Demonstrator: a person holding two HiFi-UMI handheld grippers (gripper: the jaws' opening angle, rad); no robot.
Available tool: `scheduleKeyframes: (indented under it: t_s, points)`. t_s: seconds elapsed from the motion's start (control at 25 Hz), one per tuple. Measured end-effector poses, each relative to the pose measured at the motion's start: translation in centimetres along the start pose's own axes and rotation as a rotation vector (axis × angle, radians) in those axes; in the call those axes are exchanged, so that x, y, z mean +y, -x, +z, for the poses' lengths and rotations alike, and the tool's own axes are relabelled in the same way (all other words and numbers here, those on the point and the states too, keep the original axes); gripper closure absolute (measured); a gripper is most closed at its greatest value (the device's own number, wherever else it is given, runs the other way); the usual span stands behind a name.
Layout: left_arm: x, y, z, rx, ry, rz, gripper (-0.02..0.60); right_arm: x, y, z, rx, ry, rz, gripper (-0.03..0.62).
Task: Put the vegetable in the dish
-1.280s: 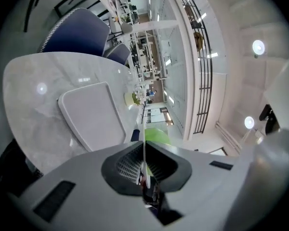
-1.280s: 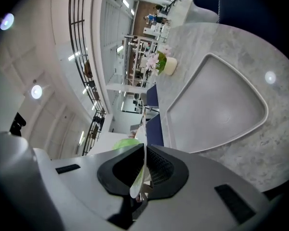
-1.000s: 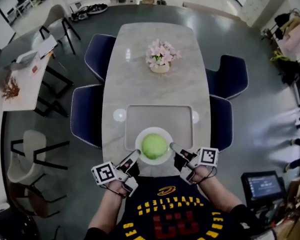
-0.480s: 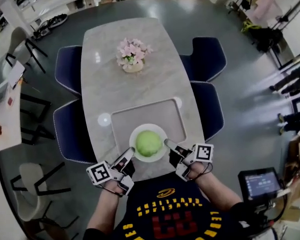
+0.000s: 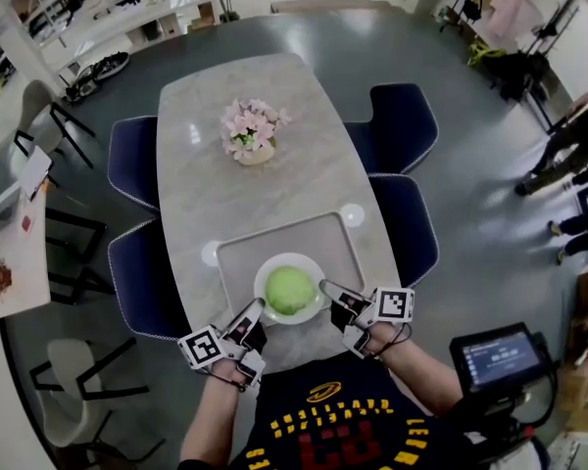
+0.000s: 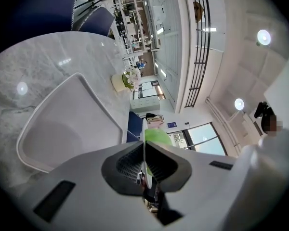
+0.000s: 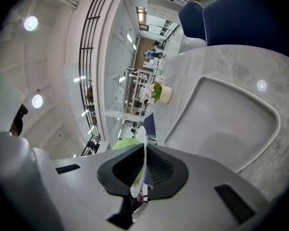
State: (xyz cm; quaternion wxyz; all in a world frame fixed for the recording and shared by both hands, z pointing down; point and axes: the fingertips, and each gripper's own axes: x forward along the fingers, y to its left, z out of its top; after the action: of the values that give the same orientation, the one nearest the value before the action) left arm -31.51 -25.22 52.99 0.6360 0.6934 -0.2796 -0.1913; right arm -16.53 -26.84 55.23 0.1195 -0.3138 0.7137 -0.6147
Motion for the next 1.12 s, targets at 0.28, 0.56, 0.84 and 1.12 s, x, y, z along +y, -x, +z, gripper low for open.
scheduleKeyframes:
  t_s: [0.28, 0.56, 0.84, 1.12]
  points:
    - [0.9, -1.2, 0.6, -0.013, -0.010, -0.023, 0.569, -1.9, -0.7, 0.9, 0.022, 0.021, 0.001, 0.577]
    - [4.9, -1.9, 0.3, 0.005, 0.009, 0.034, 0.570, -4.9, -2.1, 1.1, 0.042, 0.048, 0.032, 0.576]
    - [8.6, -2.6, 0.7, 0.034, 0.008, 0.079, 0.570, -8.3, -3.2, 1.2, 0.030, 0.053, 0.029, 0.577]
    - [9.3, -5.0, 1.5, 0.030, 0.030, 0.011, 0.571, -9.7, -4.4, 2.6, 0.034, 0.092, 0.022, 0.576]
